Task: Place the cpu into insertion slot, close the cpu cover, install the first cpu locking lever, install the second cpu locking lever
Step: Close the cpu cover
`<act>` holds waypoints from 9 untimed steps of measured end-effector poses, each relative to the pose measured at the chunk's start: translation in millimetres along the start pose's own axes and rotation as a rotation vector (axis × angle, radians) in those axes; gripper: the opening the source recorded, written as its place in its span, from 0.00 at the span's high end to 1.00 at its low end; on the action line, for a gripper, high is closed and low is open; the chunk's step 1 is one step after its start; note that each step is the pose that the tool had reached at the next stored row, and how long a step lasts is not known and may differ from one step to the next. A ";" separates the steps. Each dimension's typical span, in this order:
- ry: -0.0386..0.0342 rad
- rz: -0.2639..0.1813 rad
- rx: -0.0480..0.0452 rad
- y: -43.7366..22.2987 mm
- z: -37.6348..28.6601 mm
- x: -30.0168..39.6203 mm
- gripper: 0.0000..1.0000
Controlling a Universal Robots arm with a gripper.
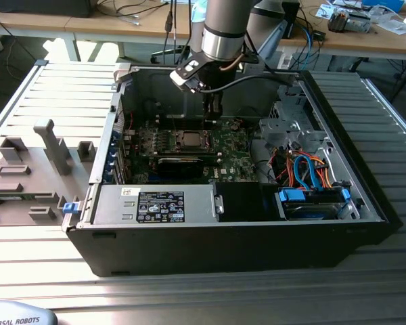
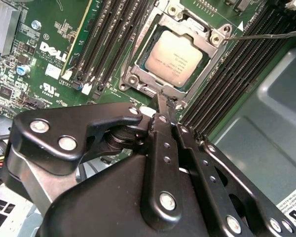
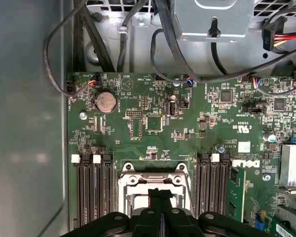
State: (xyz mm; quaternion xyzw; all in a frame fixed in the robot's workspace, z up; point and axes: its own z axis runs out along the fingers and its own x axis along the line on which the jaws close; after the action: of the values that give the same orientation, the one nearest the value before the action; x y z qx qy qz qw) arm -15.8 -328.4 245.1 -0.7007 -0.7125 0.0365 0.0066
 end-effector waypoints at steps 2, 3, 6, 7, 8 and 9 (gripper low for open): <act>0.0001 0.000 0.0000 -0.7 0.2 0.0 0.89; 0.0000 0.000 0.0000 -1.1 0.3 0.0 0.89; 0.0001 0.000 0.0000 -2.4 0.6 0.1 0.89; 0.0000 0.000 0.0000 -2.9 0.7 0.1 0.89; 0.0000 0.000 0.0000 -3.3 0.8 0.1 0.89; 0.0001 0.000 0.0000 -3.6 0.9 0.1 0.89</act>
State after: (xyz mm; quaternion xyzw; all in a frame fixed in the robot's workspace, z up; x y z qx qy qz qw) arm -19.4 -328.4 244.5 -0.7007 -0.7125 0.0365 0.0067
